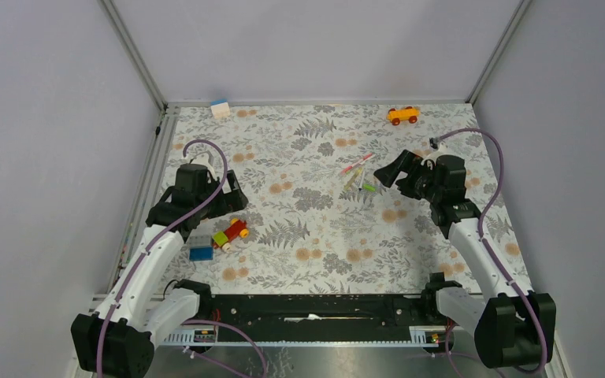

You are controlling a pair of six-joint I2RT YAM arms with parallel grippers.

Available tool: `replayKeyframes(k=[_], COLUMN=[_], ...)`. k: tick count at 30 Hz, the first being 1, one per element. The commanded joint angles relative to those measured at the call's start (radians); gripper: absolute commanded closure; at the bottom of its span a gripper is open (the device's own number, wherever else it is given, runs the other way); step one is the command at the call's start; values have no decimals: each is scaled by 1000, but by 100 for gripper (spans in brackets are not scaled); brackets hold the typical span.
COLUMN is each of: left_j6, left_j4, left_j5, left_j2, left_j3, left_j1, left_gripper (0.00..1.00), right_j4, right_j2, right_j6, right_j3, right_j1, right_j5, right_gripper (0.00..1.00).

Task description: Insert the pens into the pen caps

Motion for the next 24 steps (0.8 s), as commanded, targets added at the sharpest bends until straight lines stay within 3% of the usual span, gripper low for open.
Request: replayKeyframes(k=[1,7,12,16,20,24], left_j6=[6,5,-2,-19,-33,-46], left_j4=[36,34,13,-43,-46,-29], left_j5=[-35,-42,-46,-118,-125,-130], left_j2=[-5,0,-17,-14,-38,-50], left_j3=[11,14,32,70,64,39], left_j1=[-1,-1,-3,-3,-4,-6], left_gripper=[1,1,1,1,1,1], right_j4=[-25,-116,-379,-487,-419,-262], right_j2=[-42,-90,23,104,49,-29], right_j6=[-54,-80,-149,-105,-37,-42], right_j3=[33,8,160,258,246,160], right_j1=[1,2,28,32,32,32], right_j5=[37,148,384,417,424,304], right_gripper=[2,2,2,2,2,2])
